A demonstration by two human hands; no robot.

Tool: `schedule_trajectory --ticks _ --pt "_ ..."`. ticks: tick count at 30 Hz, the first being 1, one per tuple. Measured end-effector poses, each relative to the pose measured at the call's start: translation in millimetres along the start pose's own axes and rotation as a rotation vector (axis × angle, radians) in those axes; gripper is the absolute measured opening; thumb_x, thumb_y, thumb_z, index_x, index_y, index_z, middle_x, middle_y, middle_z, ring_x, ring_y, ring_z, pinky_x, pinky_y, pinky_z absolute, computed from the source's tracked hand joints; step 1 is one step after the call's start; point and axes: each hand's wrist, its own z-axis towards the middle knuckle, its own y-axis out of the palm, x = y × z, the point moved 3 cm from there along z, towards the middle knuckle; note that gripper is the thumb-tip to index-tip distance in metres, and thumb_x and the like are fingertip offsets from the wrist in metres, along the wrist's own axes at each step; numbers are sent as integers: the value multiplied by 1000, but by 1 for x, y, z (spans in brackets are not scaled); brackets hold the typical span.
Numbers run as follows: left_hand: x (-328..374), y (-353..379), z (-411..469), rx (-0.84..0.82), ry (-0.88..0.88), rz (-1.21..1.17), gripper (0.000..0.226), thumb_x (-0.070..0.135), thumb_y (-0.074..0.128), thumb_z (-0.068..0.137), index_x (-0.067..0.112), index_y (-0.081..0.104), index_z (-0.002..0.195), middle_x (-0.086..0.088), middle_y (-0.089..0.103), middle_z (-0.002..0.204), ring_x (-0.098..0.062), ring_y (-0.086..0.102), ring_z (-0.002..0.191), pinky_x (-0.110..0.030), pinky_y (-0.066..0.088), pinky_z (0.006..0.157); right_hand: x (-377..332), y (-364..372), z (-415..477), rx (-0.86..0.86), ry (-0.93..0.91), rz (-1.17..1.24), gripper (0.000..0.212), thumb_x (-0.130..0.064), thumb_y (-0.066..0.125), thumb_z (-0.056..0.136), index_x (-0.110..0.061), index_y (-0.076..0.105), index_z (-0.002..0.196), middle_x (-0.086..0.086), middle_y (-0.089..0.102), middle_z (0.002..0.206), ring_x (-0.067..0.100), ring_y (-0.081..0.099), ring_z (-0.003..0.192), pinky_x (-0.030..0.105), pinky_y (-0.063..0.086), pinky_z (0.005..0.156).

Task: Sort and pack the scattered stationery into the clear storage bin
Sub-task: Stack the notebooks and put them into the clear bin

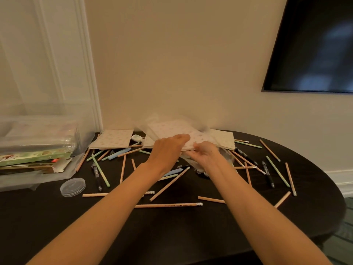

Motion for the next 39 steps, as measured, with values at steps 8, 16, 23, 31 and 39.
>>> schedule_trajectory --ticks 8,16,23,31,39 --pt "-23 -3 -20 -89 -5 -252 21 19 46 96 5 56 109 -10 65 108 -26 60 92 -33 46 77 33 1 3 -45 70 194 47 7 25 98 -5 29 143 25 39 142 39 40 130 53 37 97" --pt "-38 18 -1 -329 -317 37 29 2 43 91 5 49 119 -15 54 117 -31 54 104 -31 39 75 45 8 -8 -35 45 -83 52 16 28 93 -8 35 139 21 45 138 38 45 126 56 37 99" --pt "-17 4 0 -112 -132 -185 19 13 44 94 7 60 104 -12 66 99 -30 61 93 -36 46 76 47 17 -3 -35 47 -36 46 10 25 96 2 30 141 25 50 123 35 54 109 47 48 82" --pt "-24 -6 -13 -163 -37 -397 30 23 46 98 10 69 111 -12 70 106 -27 63 98 -40 47 87 46 10 12 -18 25 164 46 10 22 96 0 31 140 26 50 117 34 61 62 27 47 33" --pt "-79 12 -27 -12 -1077 -980 58 34 46 95 8 23 142 -13 36 140 -31 42 126 -40 43 94 61 12 17 -121 22 243 48 7 31 97 -12 37 141 20 43 141 39 42 129 57 34 105"
